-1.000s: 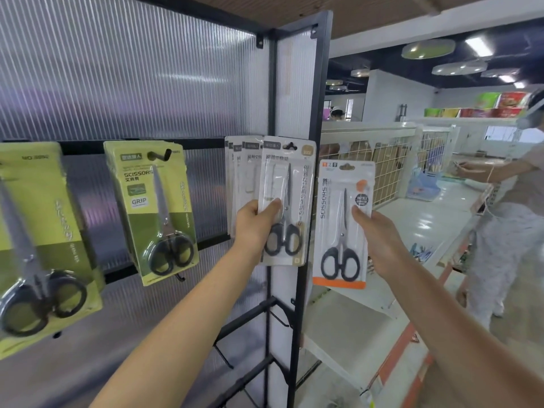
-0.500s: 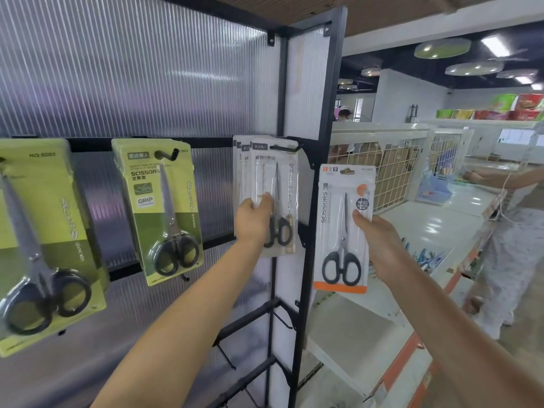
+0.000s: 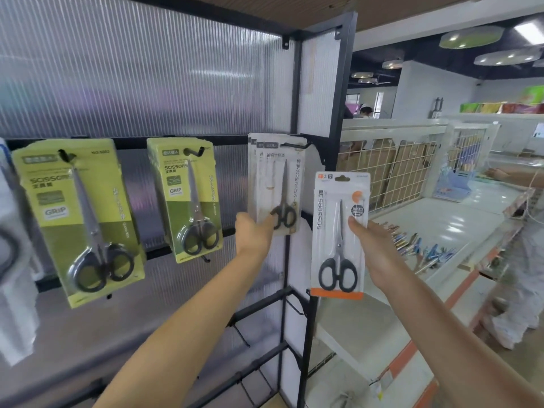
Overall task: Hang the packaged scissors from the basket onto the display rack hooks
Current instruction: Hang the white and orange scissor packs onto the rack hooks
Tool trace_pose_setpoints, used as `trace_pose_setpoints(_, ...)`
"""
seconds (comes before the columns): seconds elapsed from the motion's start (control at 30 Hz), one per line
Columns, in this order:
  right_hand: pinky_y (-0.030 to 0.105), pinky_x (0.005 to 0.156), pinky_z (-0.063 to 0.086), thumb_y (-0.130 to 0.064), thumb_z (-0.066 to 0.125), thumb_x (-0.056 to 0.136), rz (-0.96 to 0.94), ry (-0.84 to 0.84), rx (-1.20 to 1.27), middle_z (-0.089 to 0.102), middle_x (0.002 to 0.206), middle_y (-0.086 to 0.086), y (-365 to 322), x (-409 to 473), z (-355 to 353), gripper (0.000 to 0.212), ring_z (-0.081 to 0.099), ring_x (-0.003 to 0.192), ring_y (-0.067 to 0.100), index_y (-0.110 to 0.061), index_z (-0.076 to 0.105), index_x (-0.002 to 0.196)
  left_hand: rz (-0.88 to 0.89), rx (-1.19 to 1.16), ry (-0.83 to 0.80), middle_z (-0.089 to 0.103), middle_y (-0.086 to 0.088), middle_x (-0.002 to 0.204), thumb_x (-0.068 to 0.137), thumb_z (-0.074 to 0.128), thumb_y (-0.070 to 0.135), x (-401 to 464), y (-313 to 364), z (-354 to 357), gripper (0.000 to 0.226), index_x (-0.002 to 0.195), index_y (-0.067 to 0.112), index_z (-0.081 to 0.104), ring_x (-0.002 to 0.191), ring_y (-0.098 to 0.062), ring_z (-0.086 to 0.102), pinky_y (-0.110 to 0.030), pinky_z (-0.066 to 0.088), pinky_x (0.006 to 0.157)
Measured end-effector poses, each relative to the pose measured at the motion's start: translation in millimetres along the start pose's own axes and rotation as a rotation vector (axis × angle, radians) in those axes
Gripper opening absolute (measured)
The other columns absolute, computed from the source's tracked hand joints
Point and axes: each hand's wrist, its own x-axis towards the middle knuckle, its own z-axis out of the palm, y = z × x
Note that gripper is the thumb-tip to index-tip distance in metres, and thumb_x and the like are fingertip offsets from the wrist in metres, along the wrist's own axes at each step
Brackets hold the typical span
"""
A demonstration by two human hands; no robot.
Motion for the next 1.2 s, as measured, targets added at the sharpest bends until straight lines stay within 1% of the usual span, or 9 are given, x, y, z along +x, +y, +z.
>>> trace_pose_setpoints(0.17,0.035,0.079,0.053,-0.028,0.054,0.095,0.011,-0.108,0.032,0.070,0.100,0.005,10,-42,7,0.018,0.067,0.088,0.021,-0.016,0.065,0.102,0.047,-0.028,-0.169,0.050,0.004,0.077,0.091,0.058,0.033,-70,-20,-30,0.025,0.082,0.013,0.048,0.073,-0.011,0.048,-0.015,0.039,0.064)
trace_pose_setpoints(0.27,0.043,0.091,0.050,-0.034,0.057,0.092,0.017,-0.199,0.037,0.070,0.104,0.004,22,-76,25,0.024,0.066,0.097,0.023,-0.016,0.065,0.106,0.038,-0.020,-0.256,0.058,0.002,0.084,0.090,0.059,0.036,-112,-33,-59,0.022,0.082,0.016,0.054,0.082,-0.013,0.056,-0.027,0.047,0.079)
trace_pose_setpoints(0.33,0.045,0.094,0.047,-0.043,0.060,0.085,0.050,-0.294,0.032,0.070,0.106,0.003,37,-98,44,0.035,0.064,0.101,0.024,-0.016,0.065,0.108,0.018,-0.010,-0.255,0.057,0.003,0.076,0.089,0.062,0.033,-141,-46,-85,0.021,0.079,0.016,0.055,0.071,-0.012,0.054,-0.029,0.048,0.074)
trace_pose_setpoints(0.47,0.039,0.090,0.050,-0.030,0.057,0.093,0.098,-0.494,0.010,0.071,0.102,0.004,61,-154,93,0.021,0.066,0.098,0.022,-0.013,0.066,0.103,-0.107,0.048,-0.138,0.044,0.003,0.060,0.091,0.060,0.029,-193,-83,-145,0.031,0.069,0.012,0.049,0.060,-0.012,0.041,-0.028,0.037,0.062)
trace_pose_setpoints(0.6,0.043,0.092,0.048,-0.021,0.058,0.093,0.121,-0.685,-0.034,0.070,0.104,0.011,74,-205,135,0.015,0.064,0.099,0.027,-0.010,0.064,0.100,-0.216,0.041,0.017,0.055,-0.003,0.076,0.093,0.057,0.030,-226,-114,-204,0.032,0.089,-0.001,0.060,0.073,-0.015,0.050,-0.028,0.043,0.068)
trace_pose_setpoints(0.77,0.033,0.077,0.049,-0.018,0.062,0.090,0.063,-0.810,-0.086,0.068,0.092,0.009,64,-239,178,0.011,0.063,0.084,0.019,-0.008,0.058,0.090,-0.214,0.088,0.213,0.043,0.011,0.056,0.095,0.055,0.021,-260,-138,-270,0.032,0.065,0.017,0.043,0.053,-0.002,0.041,-0.014,0.032,0.049)
trace_pose_setpoints(0.9,0.029,0.077,0.051,-0.013,0.063,0.089,-0.043,-0.891,-0.099,0.069,0.084,-0.003,40,-262,231,0.007,0.064,0.081,0.014,-0.014,0.057,0.092,-0.213,0.147,0.305,0.047,0.004,0.063,0.094,0.055,0.025,-271,-151,-333,0.027,0.071,0.012,0.047,0.058,-0.008,0.043,-0.018,0.034,0.053)
trace_pose_setpoints(1.03,0.031,0.076,0.052,-0.016,0.056,0.093,-0.140,-0.936,-0.111,0.064,0.098,0.006,18,-295,297,0.009,0.062,0.084,0.019,-0.011,0.056,0.100,-0.210,0.128,0.379,0.053,0.004,0.066,0.095,0.053,0.024,-278,-153,-399,0.024,0.075,0.012,0.052,0.060,-0.007,0.048,-0.016,0.038,0.055)
trace_pose_setpoints(1.2,0.030,0.070,0.055,-0.014,0.052,0.095,-0.255,-0.966,-0.160,0.062,0.088,-0.001,5,-335,372,0.006,0.060,0.080,0.016,-0.012,0.055,0.091,-0.210,0.140,0.434,0.058,0.002,0.071,0.095,0.054,0.028,-274,-163,-477,0.022,0.080,0.012,0.056,0.065,-0.011,0.054,-0.022,0.042,0.061)
